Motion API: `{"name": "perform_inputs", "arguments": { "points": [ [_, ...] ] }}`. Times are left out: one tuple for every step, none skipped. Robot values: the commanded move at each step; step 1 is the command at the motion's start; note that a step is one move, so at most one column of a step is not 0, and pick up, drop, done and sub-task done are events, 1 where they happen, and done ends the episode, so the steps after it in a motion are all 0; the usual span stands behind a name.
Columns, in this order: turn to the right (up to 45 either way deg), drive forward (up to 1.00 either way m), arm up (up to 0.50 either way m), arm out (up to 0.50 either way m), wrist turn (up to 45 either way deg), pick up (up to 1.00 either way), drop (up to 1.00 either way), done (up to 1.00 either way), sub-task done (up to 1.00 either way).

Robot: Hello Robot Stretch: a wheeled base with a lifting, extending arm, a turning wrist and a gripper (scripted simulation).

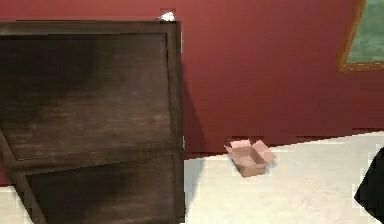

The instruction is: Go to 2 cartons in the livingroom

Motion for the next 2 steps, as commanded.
{"name": "perform_inputs", "arguments": {
  "points": [
    [0.0, 0.2, 0.0, 0.0, 0.0, 0.0, 0.0, 0.0, 0.0],
    [0.0, 0.45, 0.0, 0.0, 0.0, 0.0, 0.0, 0.0, 0.0]
  ]
}}
